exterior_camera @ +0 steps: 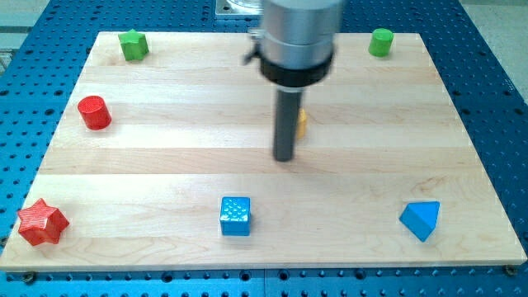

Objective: Keep your hand at the center left corner

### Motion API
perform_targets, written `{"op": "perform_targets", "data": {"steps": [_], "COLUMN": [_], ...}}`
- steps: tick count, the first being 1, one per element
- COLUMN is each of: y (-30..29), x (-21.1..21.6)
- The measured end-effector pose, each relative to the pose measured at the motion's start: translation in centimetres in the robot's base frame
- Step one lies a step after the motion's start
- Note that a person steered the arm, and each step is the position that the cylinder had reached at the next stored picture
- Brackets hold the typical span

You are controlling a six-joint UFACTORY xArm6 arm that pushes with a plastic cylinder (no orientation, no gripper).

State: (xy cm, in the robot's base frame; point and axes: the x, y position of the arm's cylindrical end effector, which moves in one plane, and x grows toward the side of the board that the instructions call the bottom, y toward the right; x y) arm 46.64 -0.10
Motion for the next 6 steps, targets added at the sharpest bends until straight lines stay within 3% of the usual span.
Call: {"op": "perform_targets", "data": {"steps": [1, 2, 4, 6], "y": [-1.8, 3.5, 1.7, -15.4], "x": [2.1, 2.3, -2.4, -0.4]}}
